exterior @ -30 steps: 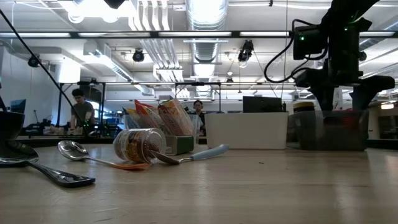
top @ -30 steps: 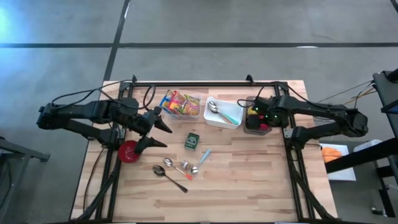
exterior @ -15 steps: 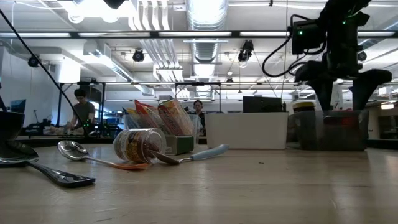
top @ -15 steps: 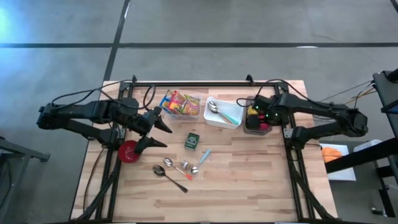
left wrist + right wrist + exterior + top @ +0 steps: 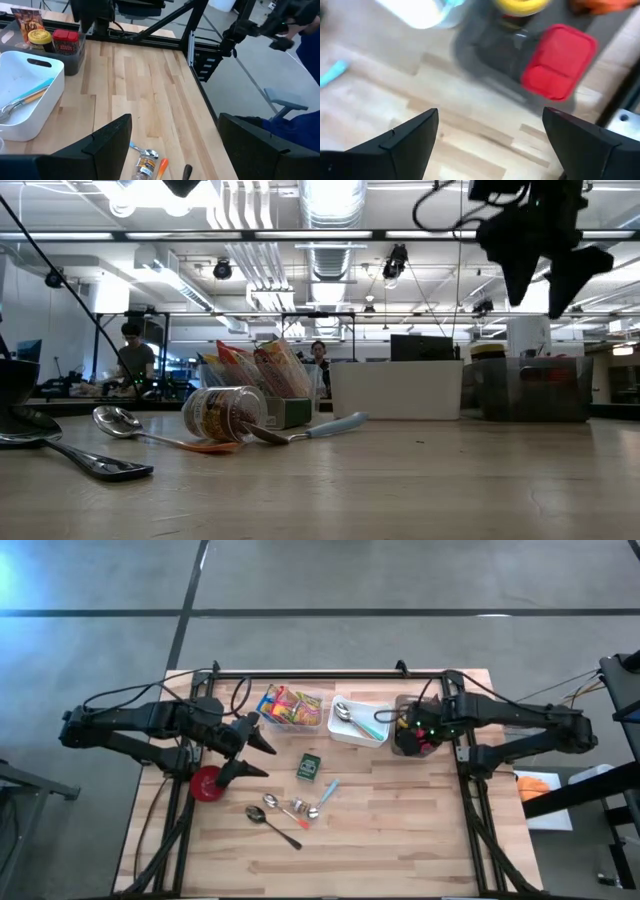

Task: Pick & Place Food Item
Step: Put the light blue spoon into the white bin

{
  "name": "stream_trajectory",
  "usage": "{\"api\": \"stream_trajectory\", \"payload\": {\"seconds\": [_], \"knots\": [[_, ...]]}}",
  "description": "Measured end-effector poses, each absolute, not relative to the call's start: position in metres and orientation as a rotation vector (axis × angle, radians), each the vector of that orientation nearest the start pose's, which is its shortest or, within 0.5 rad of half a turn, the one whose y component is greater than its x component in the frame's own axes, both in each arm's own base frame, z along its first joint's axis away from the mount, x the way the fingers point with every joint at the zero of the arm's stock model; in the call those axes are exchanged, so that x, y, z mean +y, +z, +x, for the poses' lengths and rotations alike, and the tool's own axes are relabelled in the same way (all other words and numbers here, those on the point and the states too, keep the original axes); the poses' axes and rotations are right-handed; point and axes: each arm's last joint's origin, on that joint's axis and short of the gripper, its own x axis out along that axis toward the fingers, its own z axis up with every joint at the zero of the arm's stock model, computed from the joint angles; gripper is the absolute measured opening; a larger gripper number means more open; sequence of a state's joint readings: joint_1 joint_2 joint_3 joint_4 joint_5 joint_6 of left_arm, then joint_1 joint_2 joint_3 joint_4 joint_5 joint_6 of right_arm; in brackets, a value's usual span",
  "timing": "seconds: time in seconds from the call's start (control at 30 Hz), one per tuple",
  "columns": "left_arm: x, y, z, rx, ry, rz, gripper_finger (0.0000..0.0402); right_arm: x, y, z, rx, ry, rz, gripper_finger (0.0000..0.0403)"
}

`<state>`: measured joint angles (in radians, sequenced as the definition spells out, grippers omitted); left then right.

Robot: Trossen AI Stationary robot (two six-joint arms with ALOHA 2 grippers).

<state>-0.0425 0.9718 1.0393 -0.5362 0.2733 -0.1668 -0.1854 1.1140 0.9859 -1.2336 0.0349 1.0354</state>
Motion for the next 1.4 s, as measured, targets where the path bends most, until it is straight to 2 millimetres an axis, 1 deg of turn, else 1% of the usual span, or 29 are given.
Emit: {"api": "stream_trajectory", "payload": {"seconds": [0.13,0.3,0.43,0.6,0.73,0.8,0.9,1.03,1.2,1.3,1.4], "knots": [[-0.016,0.355,0.196,0.495,-0.267,-0.233,0.0299,-0.013,0.281,0.18,1.182,-0.723,0.838,0.0354],[-0.016,0.355,0.196,0.495,-0.266,-0.234,0.0299,0.018,0.279,0.198,1.219,-0.5,0.651,0.0354],[-0.016,0.355,0.196,0.494,-0.266,-0.234,0.0299,0.039,0.271,0.222,1.223,-0.357,0.527,0.0354],[-0.016,0.355,0.196,0.494,-0.266,-0.234,0.0299,0.06,0.251,0.261,1.31,-0.223,0.322,0.0354],[-0.016,0.355,0.196,0.494,-0.266,-0.234,0.0299,0.068,0.235,0.299,1.411,-0.198,0.224,0.0354],[-0.016,0.355,0.196,0.494,-0.266,-0.234,0.0299,0.072,0.228,0.318,1.455,-0.161,0.141,0.0354],[-0.016,0.355,0.196,0.494,-0.266,-0.234,0.0299,0.078,0.221,0.347,1.47,-0.076,0.021,0.0354],[-0.016,0.355,0.196,0.497,-0.262,-0.251,0.0299,0.084,0.219,0.38,1.448,-0.021,-0.147,0.0354],[-0.016,0.355,0.196,0.509,-0.241,-0.334,0.0299,0.088,0.223,0.407,1.396,0.05,-0.271,0.0354],[-0.016,0.355,0.196,0.513,-0.234,-0.361,0.0299,0.089,0.223,0.419,1.371,0.087,-0.31,0.0354],[-0.016,0.355,0.196,0.516,-0.226,-0.393,0.0299,0.088,0.219,0.428,1.364,0.116,-0.346,0.0354]]}}
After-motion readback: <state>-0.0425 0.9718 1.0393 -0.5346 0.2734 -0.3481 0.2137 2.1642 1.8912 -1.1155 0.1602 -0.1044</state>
